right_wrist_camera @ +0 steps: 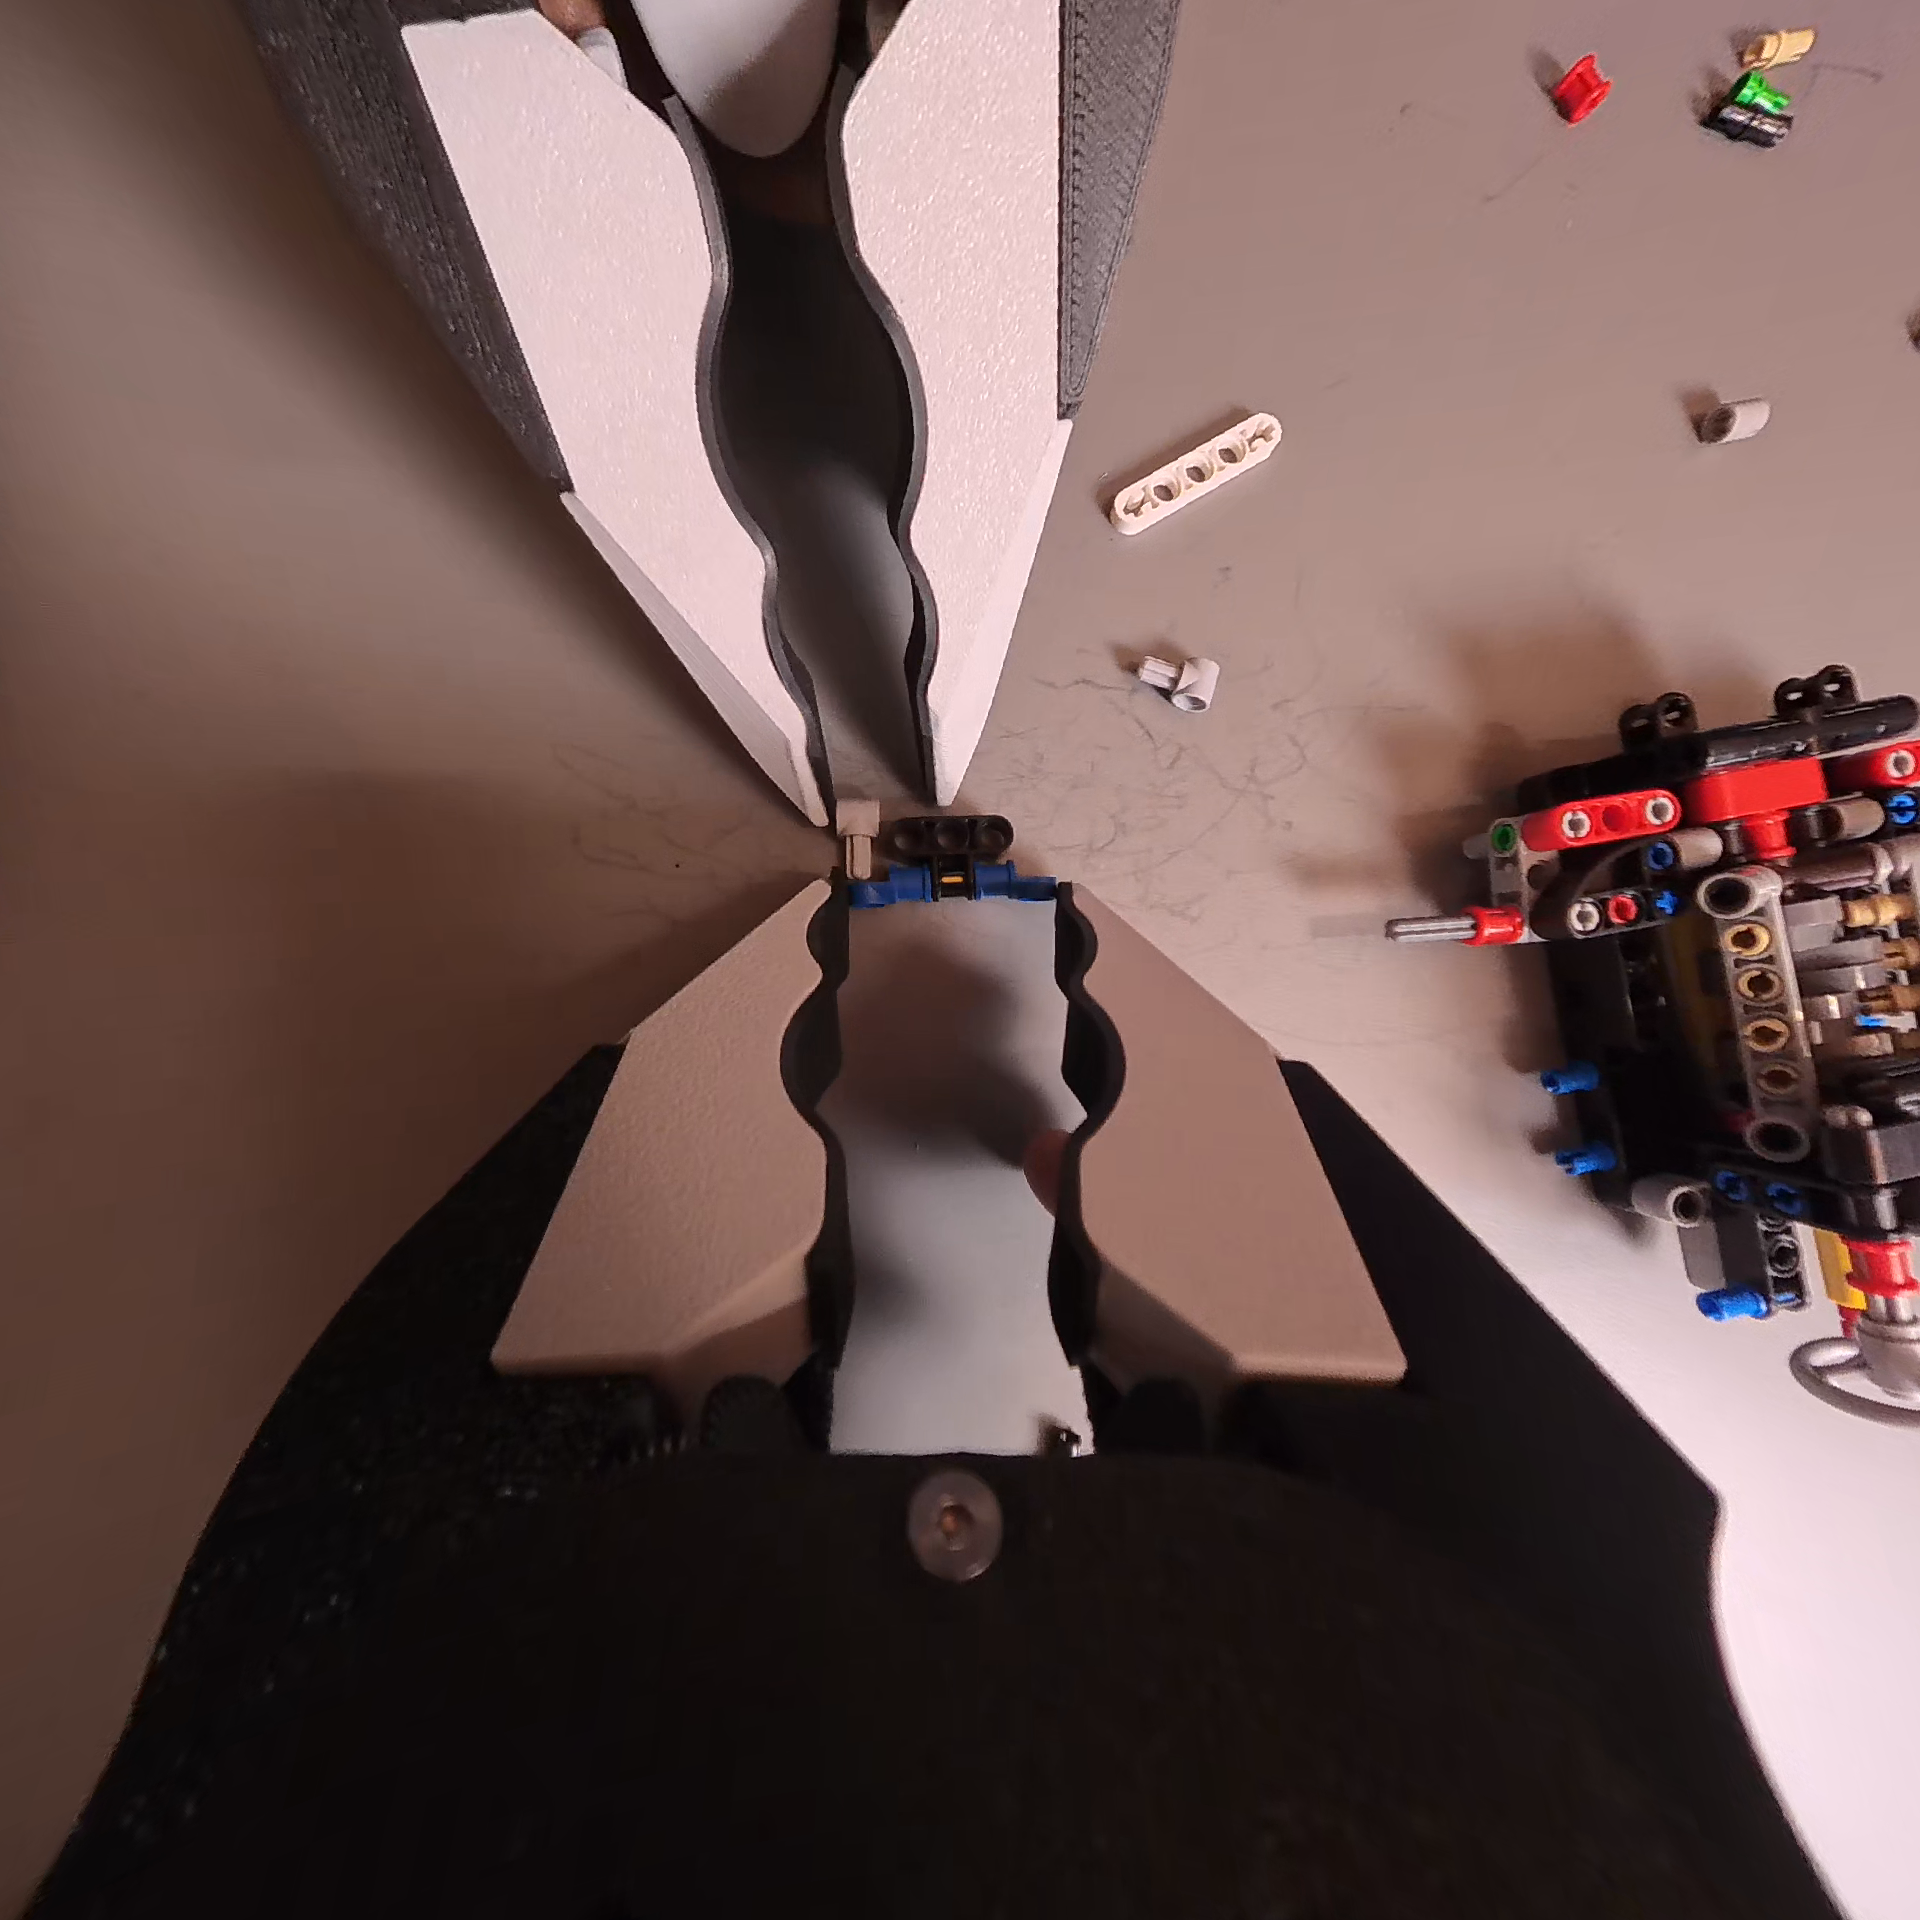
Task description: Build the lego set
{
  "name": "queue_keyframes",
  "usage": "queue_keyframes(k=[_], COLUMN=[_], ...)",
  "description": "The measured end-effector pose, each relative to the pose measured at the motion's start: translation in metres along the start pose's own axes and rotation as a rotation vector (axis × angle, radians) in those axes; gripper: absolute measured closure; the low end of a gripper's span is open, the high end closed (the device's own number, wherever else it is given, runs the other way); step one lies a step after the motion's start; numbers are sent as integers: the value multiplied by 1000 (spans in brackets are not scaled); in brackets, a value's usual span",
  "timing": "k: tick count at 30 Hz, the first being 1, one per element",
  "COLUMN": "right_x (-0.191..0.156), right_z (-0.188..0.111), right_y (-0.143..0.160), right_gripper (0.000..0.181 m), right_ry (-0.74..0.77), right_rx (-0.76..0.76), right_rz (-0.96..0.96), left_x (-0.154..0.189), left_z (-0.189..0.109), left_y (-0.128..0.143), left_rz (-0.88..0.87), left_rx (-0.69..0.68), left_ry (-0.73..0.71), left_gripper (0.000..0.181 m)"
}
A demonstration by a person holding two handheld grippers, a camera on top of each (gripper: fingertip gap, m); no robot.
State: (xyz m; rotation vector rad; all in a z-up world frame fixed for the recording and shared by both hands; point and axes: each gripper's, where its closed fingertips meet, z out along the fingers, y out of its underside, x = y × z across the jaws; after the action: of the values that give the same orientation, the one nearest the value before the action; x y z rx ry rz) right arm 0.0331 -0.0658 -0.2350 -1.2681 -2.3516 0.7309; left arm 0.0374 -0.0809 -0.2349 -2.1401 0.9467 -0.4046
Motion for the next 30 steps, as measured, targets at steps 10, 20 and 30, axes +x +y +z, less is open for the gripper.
queue_keyframes(k=[10, 20, 30], right_x=[0, 0, -1], right_z=[1, 0, 0], right_y=[-1, 0, 1], right_gripper=[143, 143, 143], right_ry=[12, 11, 9], right_rx=[-19, -23, -33], right_rz=[26, 48, 69], left_x=[2, 2, 2], left_z=[-1, -1, -1], left_y=[1, 1, 1], left_rz=[29, 63, 87], left_rx=[3, 20, 26], left_ry=[15, 26, 18], left_gripper=[178, 180, 181])
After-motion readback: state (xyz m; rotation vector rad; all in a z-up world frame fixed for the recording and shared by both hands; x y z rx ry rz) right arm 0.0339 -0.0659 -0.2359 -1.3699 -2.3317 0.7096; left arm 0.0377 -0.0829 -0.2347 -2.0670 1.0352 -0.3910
